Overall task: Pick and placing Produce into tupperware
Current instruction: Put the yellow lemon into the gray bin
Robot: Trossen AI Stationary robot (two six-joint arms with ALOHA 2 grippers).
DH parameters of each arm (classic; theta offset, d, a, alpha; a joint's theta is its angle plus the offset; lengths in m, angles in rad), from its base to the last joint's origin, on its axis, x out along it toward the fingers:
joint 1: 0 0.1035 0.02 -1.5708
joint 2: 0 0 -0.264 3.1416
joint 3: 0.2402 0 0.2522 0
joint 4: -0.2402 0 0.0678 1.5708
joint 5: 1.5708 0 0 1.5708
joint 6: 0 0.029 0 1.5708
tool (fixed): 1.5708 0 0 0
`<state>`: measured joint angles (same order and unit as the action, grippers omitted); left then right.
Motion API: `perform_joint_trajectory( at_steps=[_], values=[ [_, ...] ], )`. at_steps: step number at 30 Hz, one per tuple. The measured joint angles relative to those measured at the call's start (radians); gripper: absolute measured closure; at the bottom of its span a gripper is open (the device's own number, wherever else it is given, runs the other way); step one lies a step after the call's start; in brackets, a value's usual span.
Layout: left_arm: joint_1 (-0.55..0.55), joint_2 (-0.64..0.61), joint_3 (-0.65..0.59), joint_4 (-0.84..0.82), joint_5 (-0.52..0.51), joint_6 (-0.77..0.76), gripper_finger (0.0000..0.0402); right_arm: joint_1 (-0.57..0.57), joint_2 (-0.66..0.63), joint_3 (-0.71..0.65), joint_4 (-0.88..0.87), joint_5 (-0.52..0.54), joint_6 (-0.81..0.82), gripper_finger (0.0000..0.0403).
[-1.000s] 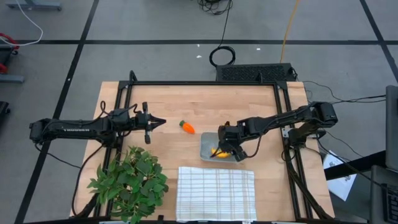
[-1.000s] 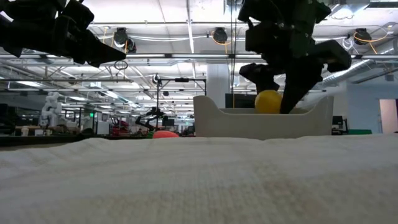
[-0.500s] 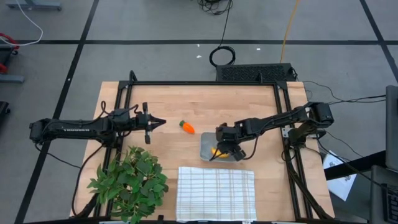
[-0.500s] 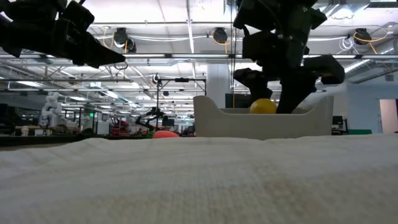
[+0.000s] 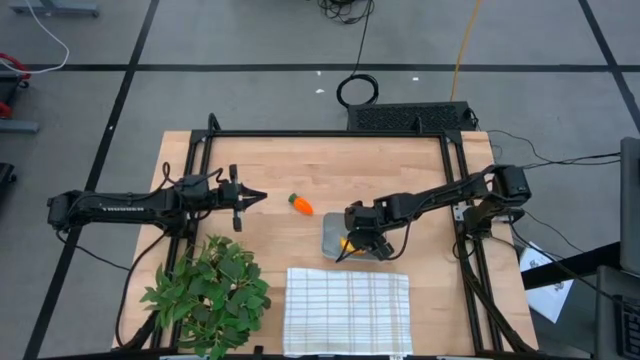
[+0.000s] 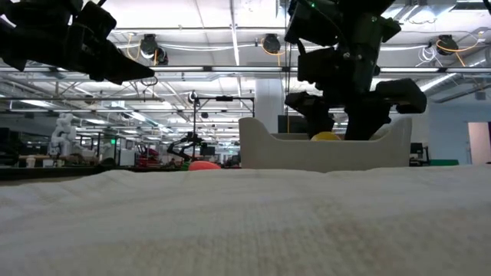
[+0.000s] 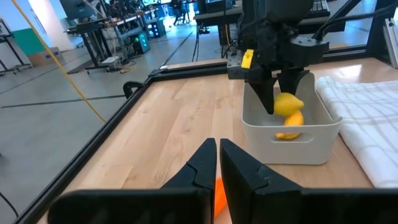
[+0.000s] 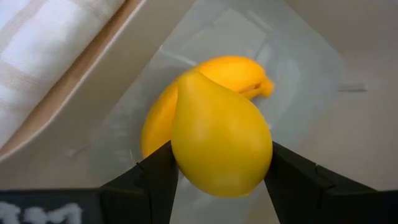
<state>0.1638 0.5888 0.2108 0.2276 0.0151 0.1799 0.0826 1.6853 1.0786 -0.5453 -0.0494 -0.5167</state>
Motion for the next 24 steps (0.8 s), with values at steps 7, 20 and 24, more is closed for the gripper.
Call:
perform_joint_trajectory(
  at_steps=[7, 20, 24],
  values=[
    [0.000, 0.000, 0.000, 0.000, 0.000, -0.001, 0.0376, 0.000, 0.013, 0.000, -0.009, 0.001, 0.008, 0.0206],
    [0.000, 0.000, 0.000, 0.000, 0.000, -0.001, 0.0376, 0.000, 0.012, 0.000, -0.005, 0.000, 0.093, 0.0206],
    [0.000, 0.000, 0.000, 0.000, 0.000, -0.001, 0.0376, 0.000, 0.012, 0.000, -0.013, -0.002, 0.103, 0.0203]
  ],
)
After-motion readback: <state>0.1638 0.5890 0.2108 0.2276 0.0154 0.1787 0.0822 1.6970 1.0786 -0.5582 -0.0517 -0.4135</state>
